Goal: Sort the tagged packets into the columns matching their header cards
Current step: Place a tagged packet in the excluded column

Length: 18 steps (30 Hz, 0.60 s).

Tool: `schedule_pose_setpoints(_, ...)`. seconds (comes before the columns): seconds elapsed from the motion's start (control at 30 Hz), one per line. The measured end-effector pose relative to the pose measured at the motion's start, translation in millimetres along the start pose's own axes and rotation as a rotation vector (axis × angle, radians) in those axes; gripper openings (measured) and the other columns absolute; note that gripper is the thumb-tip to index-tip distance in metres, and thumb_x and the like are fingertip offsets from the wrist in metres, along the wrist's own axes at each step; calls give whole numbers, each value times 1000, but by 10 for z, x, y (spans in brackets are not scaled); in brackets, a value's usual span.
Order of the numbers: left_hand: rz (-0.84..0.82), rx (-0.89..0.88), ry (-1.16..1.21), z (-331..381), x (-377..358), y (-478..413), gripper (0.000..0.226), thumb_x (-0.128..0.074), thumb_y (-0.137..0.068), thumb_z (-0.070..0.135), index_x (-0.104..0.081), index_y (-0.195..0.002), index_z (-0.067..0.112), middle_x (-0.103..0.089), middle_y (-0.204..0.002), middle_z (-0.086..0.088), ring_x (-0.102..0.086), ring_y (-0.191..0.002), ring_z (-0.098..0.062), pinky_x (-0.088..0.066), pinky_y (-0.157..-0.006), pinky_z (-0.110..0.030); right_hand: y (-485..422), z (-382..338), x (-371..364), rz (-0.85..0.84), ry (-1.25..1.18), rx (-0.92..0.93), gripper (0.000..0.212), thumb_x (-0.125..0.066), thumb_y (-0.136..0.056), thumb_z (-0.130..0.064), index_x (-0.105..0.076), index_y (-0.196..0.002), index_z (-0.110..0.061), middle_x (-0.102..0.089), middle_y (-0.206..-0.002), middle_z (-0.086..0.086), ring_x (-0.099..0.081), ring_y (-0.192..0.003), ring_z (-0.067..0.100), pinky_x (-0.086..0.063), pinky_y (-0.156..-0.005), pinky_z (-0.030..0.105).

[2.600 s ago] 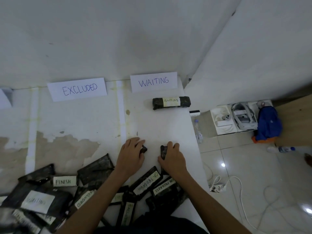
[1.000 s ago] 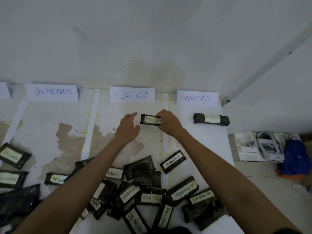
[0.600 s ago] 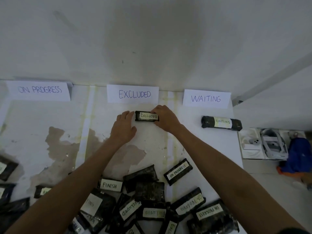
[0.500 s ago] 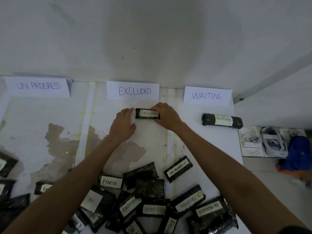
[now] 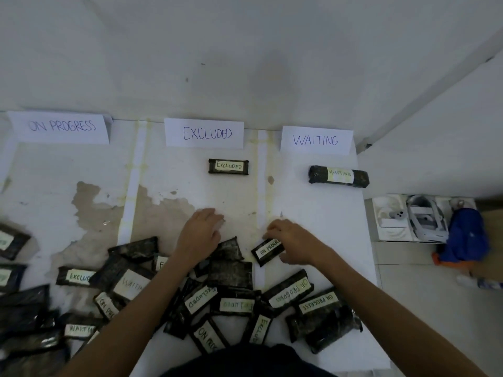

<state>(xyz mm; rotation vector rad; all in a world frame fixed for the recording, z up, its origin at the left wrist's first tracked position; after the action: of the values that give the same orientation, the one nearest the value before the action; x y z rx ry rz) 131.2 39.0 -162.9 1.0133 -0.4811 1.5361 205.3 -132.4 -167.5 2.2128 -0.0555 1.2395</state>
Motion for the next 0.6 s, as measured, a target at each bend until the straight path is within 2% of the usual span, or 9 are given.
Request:
schedule_pose_setpoints(0.03, 2, 1, 2, 6, -25, 40, 42, -52, -78, 13, -60, -119, 6, -54, -129, -20, -49, -119, -37, -42, -101, -45, 72, -40, -45, 30, 75, 21, 61, -63, -67, 1, -54, -125, -18, -48, -127, 7, -47, -110, 27, -45, -88, 41)
schedule_pose_setpoints(0.1, 3, 15, 14, 22, -36, 94, 42, -57, -80, 7, -58, -122, 8, -52, -132, -17, -46, -123, -34, -36, -104, -41, 133, -73, -93, 109, 171, 43, 62, -62, -58, 11, -60, -115, -15, -57, -110, 11, -57, -93, 32, -49, -70, 39)
schedule_pose_setpoints(0.13, 4, 17, 20, 26, -31, 121, 42, -59, -81, 7, -58, -123, 9, -51, -133, -16, -45, -124, -33, -36, -105, -40, 139, -69, -95, 139, 194, 38, 62, -64, -54, 12, -62, -110, -14, -60, -102, 11, -59, -84, 32, -48, -63, 37)
schedule_pose_setpoints(0.2, 16, 22, 23, -1, 38, 186, 42, -59, -82, 9, -57, -123, 11, -50, -134, -15, -46, -123, -33, -36, -103, -39, 127, -95, -36, 173, 219, 22, 59, -68, -50, 7, -64, -107, -12, -62, -97, 11, -60, -79, 32, -48, -58, 36)
schedule_pose_setpoints(0.3, 57, 44, 3, -149, 280, 331, 39, -57, -86, 15, -56, -125, 15, -48, -137, -11, -44, -124, -30, -38, -100, -39, 70, -196, 116, 208, 162, -10, 57, -71, -54, 0, -65, -109, -9, -63, -101, 14, -60, -82, 35, -50, -61, 40)
schedule_pose_setpoints(0.4, 112, 63, -17, -374, 607, 503, 38, -54, -88, 17, -56, -125, 16, -48, -136, -8, -44, -123, -29, -41, -98, -40, -36, -457, 340, 279, 110, -21, 53, -69, -65, -8, -61, -117, -12, -60, -109, 13, -57, -92, 33, -49, -70, 40)
schedule_pose_setpoints(0.6, 148, 107, -32, -1001, 1145, 850, 37, -54, -88, 16, -54, -126, 18, -48, -137, -6, -44, -123, -26, -42, -97, -38, -655, -1378, 524, 321, 19, -1, 55, -67, -72, -15, -54, -125, -17, -54, -117, 8, -52, -98, 28, -47, -76, 38)
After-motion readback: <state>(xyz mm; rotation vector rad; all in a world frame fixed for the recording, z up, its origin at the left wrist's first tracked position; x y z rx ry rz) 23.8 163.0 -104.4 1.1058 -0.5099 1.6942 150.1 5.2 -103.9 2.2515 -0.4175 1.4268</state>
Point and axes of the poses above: each hand's wrist, its own y-axis away from the middle knuckle, its own x-axis out of the back of the hand, z = x × y, the point moved 10 cm from there along -y, towards the middle knuckle
